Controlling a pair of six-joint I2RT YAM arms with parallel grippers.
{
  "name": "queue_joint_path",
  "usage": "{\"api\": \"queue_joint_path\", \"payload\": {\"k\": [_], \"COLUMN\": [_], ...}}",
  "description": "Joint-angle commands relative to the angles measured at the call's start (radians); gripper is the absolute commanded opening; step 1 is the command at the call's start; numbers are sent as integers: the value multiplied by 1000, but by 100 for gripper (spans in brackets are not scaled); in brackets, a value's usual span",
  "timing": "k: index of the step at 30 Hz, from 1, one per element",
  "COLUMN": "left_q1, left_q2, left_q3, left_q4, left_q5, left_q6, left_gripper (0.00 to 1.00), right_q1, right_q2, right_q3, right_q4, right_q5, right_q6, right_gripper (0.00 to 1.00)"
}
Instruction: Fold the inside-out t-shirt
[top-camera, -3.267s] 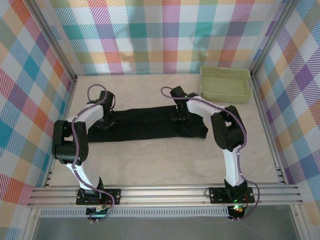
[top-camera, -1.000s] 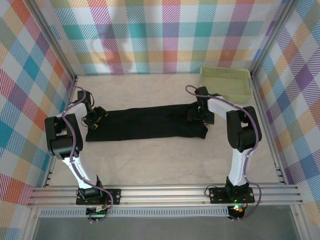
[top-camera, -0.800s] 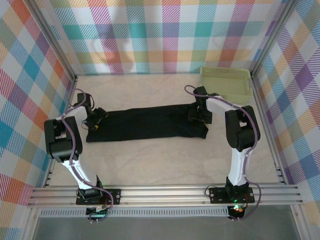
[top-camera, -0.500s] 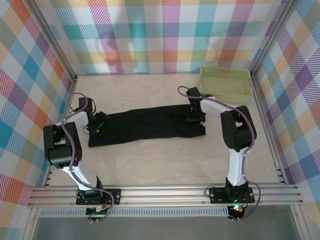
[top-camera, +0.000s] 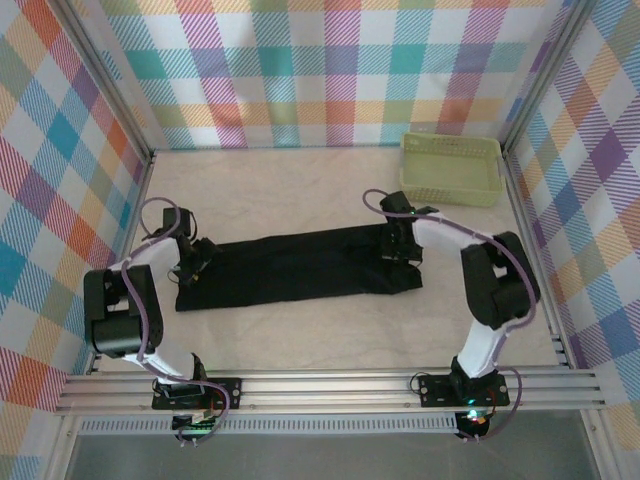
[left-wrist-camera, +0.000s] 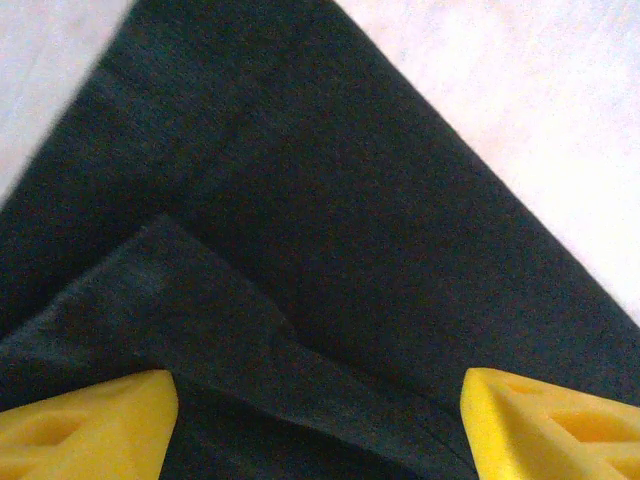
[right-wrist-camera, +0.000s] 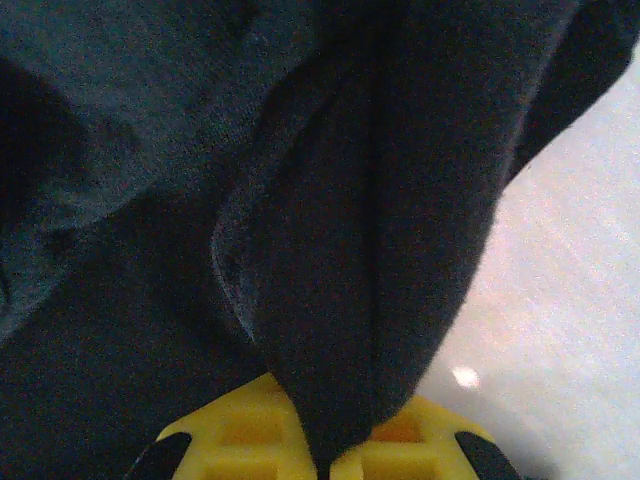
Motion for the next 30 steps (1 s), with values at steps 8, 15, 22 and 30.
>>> {"api": "queue_joint_path", "payload": {"k": [8, 15, 22, 30], "left_q1": [-119, -157, -267, -391], "left_q2": [-238, -237, -83, -4], "left_q3": [38, 19, 48, 22], "left_q4": [-220, -229, -196, -162], "left_q5": [-38, -75, -111, -133], "left_q6": [7, 41, 50, 25], "left_gripper": [77, 76, 73, 66], "right_q1": [-32, -48, 31, 155], "right_q2": [-269, -345, -314, -215], "right_q3": [-150, -67, 95, 324], "right_q4": [-138, -277, -428, -652], "right_q5": [222, 309, 362, 525], "right_q6": [-16, -63, -85, -101], "right_gripper": [0, 0, 0, 0]}}
